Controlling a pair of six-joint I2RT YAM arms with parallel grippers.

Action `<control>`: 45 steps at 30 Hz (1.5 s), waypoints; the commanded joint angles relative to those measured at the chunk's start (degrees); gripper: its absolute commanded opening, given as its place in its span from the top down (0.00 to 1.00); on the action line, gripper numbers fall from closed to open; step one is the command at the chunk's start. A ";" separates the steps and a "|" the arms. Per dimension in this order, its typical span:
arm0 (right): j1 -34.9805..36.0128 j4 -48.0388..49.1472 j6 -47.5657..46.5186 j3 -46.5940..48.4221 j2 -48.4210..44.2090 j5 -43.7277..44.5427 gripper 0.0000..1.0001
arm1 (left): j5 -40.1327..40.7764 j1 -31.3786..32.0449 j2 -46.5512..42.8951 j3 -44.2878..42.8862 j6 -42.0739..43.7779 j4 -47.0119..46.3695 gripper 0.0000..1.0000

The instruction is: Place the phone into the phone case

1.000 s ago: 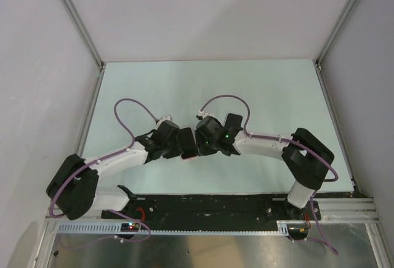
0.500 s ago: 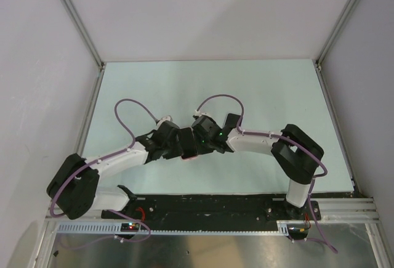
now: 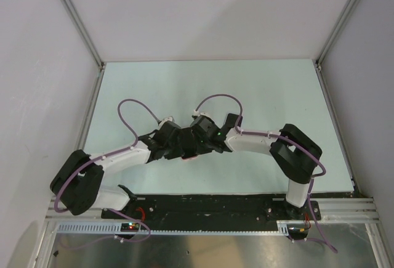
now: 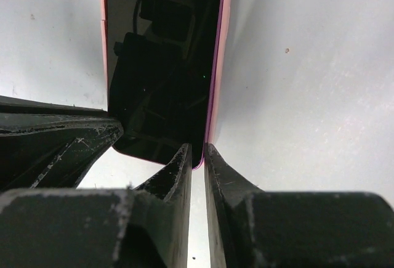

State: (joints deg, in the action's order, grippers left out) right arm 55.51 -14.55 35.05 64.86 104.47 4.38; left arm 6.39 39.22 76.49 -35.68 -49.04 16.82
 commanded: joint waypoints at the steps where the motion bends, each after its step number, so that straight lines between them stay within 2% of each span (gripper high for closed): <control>1: 1.16 -1.62 0.54 0.98 2.61 1.80 0.84 | -0.95 0.52 1.05 -0.74 0.24 -2.20 0.83; 11: 3.11 -2.06 1.11 0.93 5.39 2.10 0.87 | -0.60 0.81 3.57 1.54 -0.92 -3.09 0.99; 31: 5.64 1.53 4.17 -5.12 10.71 2.51 0.89 | -1.38 0.92 9.82 4.60 -2.22 -7.80 1.00; 35: 6.00 1.20 3.78 -5.10 11.04 3.55 0.86 | -1.60 0.91 8.88 4.57 -1.96 -7.77 1.00; 39: 5.09 0.73 2.54 -4.51 10.05 4.22 0.78 | -1.54 0.90 6.99 3.86 -1.22 -7.49 1.00; 45: 3.86 -4.04 -0.70 0.40 10.11 6.65 0.71 | -0.80 0.85 5.11 0.92 0.29 -4.51 1.00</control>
State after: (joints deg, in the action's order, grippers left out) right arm 59.24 -13.63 35.79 65.54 107.11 13.21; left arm 8.45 39.20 78.91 -34.98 -49.06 13.80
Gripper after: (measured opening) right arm 0.284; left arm 0.005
